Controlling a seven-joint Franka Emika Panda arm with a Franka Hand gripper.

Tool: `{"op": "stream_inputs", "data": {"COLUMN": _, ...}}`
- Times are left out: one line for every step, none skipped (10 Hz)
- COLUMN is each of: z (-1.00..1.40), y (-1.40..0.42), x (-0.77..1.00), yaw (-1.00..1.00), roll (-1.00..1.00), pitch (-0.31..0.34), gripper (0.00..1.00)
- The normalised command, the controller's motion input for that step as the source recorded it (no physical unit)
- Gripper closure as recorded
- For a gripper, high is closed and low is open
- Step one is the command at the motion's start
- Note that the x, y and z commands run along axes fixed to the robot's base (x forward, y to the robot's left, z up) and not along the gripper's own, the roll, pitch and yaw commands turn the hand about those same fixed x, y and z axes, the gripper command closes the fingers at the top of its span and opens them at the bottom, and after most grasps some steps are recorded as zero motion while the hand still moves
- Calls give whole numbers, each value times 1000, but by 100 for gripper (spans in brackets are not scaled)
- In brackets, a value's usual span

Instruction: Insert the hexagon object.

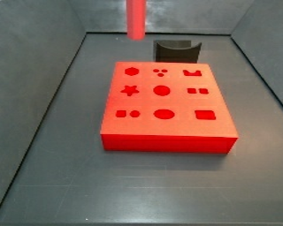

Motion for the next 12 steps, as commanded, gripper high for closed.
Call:
{"op": "stream_inputs", "data": {"z": -106, "y": 197, "x": 234, "yaw": 629, "roll": 110, "pitch": -50, "gripper": 100}}
{"op": "stream_inputs", "data": {"z": -214, "y": 403, "x": 506, "yaw": 377, "roll": 33, "pitch": -10, "gripper": 100}}
{"op": "stream_inputs", "data": {"z": -374, "y": 480, "x": 454, "yaw": 380, "roll": 0, "pitch": -34, "gripper": 100}}
{"op": "stream_inputs", "data": {"z": -417, "y": 517, "x": 260, "yaw": 449, "roll": 0, "pitch": -84, "gripper": 100}}
{"op": "stream_inputs", "data": {"z": -286, "y": 189, "x": 126, "yaw": 446, "roll": 0, "pitch": -87, "gripper": 100}}
{"op": "stream_inputs", "data": {"z": -134, "y": -143, "x": 0, "yaw": 303, "roll": 166, "pitch": -27, "gripper": 100}}
{"op": "stream_inputs", "data": {"z": -214, "y": -109, "x": -209, "yaw": 183, "roll": 343, "pitch": -61, "gripper": 100}}
{"op": "stream_inputs", "data": {"z": -300, "y": -129, "x": -266, "yaw": 154, "roll": 404, "pitch": -127, "gripper": 100}}
{"op": "stream_inputs", "data": {"z": -400, "y": -114, "x": -171, "yaw": 143, "roll": 347, "pitch": -183, "gripper": 100}}
{"op": "stream_inputs", "data": {"z": -426, "y": -23, "x": -23, "yaw": 109, "roll": 150, "pitch": -199, "gripper": 100}}
{"op": "stream_inputs", "data": {"z": -466, "y": 0, "x": -20, "yaw": 34, "roll": 0, "pitch": -209, "gripper": 100}}
{"op": "stream_inputs", "data": {"z": -417, "y": 106, "x": -17, "yaw": 0, "roll": -137, "pitch": -201, "gripper": 100}}
